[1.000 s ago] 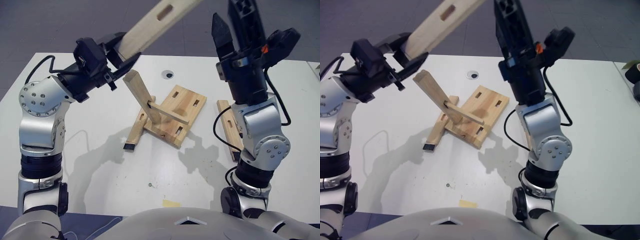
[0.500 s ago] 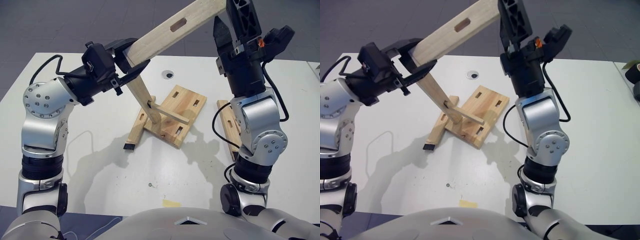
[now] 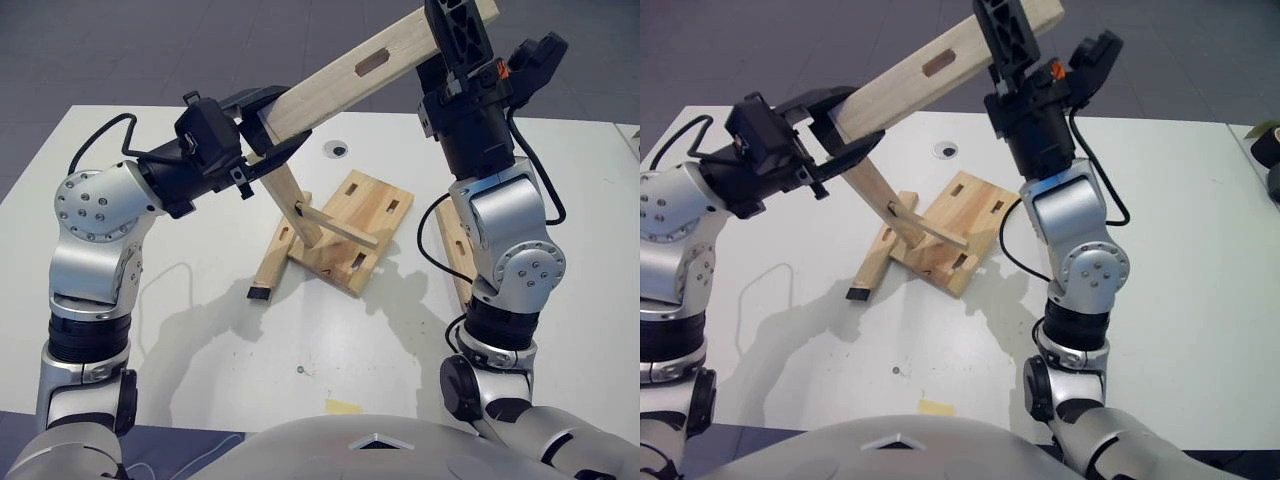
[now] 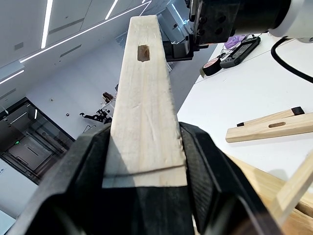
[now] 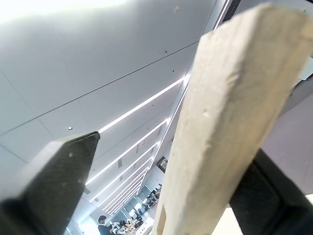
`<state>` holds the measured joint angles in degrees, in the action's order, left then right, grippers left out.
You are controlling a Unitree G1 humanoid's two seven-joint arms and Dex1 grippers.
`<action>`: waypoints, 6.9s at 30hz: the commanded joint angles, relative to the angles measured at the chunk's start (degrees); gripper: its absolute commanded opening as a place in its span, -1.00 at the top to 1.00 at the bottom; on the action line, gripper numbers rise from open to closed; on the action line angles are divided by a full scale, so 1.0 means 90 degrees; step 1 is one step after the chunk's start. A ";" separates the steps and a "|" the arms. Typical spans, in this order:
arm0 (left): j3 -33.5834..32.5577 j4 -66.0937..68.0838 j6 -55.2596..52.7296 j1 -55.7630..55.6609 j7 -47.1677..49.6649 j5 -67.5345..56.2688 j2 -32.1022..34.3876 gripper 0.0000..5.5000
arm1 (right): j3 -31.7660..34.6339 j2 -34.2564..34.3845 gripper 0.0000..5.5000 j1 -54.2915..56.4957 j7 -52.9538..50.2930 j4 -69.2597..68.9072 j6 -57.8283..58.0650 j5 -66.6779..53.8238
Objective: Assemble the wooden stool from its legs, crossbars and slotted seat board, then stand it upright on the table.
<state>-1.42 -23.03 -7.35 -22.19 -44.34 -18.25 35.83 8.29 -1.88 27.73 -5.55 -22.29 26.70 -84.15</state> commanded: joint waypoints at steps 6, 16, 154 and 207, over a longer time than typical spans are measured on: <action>0.0098 0.0010 0.0088 0.0048 -0.0131 0.0036 0.0009 0.26 | 0.0094 0.0029 -0.04 -0.0041 0.0044 -0.0218 0.0004 -0.0351; 0.0115 0.0061 0.0125 -0.0065 -0.0297 0.0029 0.0061 0.26 | 0.0071 -0.0434 0.55 -0.0161 0.0410 -0.0308 0.0109 0.0313; 0.1372 -0.0906 -0.2706 0.0944 0.0649 -0.0945 -0.0755 0.26 | -0.0769 -0.1740 0.63 -0.2775 0.2567 0.0118 -0.2036 0.7785; 0.1488 -0.0489 -0.2479 0.0129 0.0517 -0.0692 -0.0903 0.26 | -0.0527 -0.1238 0.63 -0.2178 0.2730 -0.1079 -0.0993 0.6008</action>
<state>10.87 -28.30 -28.91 -20.44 -40.22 -25.87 28.15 4.68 -15.73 6.68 18.28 -28.53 13.08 -21.21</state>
